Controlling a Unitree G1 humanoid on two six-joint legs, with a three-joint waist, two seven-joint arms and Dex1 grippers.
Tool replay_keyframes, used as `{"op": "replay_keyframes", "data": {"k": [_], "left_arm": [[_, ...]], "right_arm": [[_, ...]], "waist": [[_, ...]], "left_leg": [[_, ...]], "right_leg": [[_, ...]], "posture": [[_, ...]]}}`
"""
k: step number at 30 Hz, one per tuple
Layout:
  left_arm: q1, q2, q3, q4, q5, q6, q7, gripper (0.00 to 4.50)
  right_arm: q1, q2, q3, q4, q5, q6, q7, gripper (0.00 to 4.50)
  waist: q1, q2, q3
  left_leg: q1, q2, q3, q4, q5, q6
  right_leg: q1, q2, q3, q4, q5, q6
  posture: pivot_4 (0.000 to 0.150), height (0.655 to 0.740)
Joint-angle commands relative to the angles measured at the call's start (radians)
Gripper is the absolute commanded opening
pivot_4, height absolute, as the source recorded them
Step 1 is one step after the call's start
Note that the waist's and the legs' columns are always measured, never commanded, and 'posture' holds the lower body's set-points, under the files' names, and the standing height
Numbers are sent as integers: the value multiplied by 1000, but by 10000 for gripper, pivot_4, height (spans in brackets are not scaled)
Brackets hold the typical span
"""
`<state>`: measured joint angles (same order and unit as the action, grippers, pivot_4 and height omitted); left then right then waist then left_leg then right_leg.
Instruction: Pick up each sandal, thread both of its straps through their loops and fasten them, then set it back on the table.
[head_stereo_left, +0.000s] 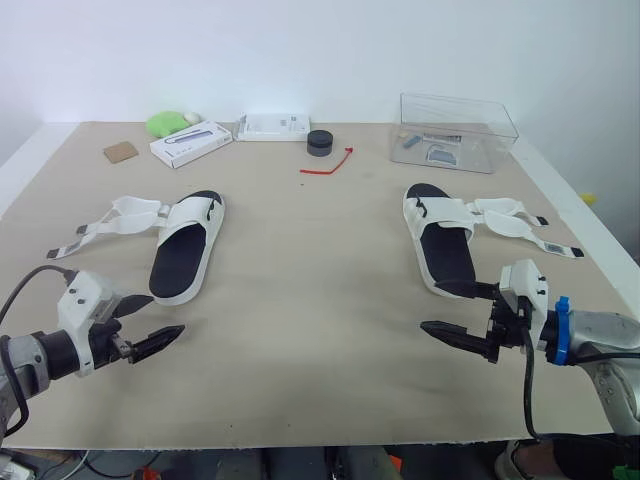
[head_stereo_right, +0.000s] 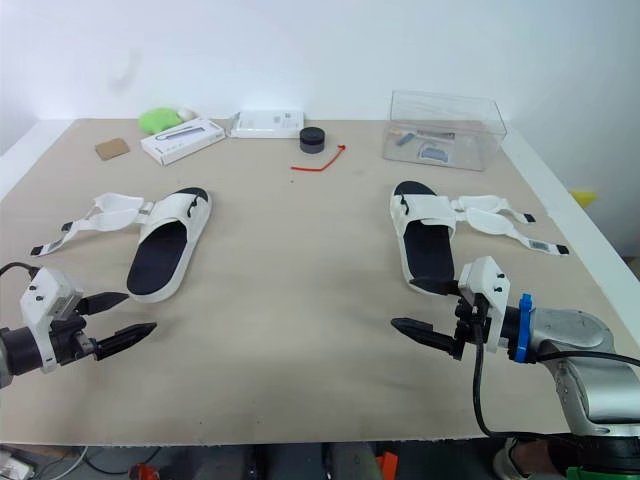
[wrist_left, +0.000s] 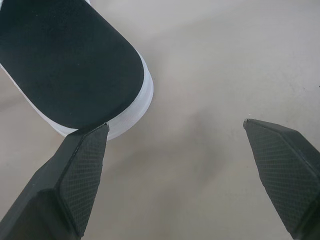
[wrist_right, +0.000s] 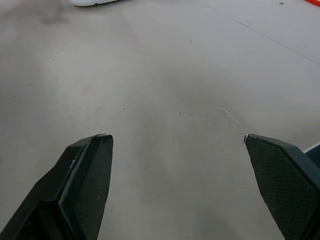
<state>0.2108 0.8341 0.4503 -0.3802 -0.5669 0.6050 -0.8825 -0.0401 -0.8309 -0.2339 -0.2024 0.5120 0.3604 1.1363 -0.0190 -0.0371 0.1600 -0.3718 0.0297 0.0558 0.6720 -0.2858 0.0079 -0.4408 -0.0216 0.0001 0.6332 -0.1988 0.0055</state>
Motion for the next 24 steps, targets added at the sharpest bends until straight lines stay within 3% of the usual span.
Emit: {"op": "replay_keyframes", "data": {"k": [1,17,21,24], "left_arm": [[-6,6,9,-19,-9,-21,-14,44537],[-34,-6,-36,-69,-21,-14,-5,44537],[-140,-19,-135,-165,-76,16,5,44537],[-219,-46,-238,-214,-104,47,9,44537]], "right_arm": [[2,2,-25,-16,16,-3,-16,45000],[-5,70,-55,-24,65,75,-162,45000],[-137,152,-87,-37,166,271,-390,45000],[-225,201,-70,-35,131,351,-549,45000]], "waist": [[0,0,0],[0,0,0],[0,0,0],[0,0,0]], "left_leg": [[0,0,0,0,0,0],[0,0,0,1,0,0],[0,-1,1,2,0,-1],[0,-1,2,3,3,-4]], "right_leg": [[0,0,0,0,0,0],[0,0,0,1,1,-1],[0,0,1,2,2,-1],[0,0,3,2,4,2]], "posture": [[1500,7400],[1500,7400],[1500,7400],[1500,7400]]}}
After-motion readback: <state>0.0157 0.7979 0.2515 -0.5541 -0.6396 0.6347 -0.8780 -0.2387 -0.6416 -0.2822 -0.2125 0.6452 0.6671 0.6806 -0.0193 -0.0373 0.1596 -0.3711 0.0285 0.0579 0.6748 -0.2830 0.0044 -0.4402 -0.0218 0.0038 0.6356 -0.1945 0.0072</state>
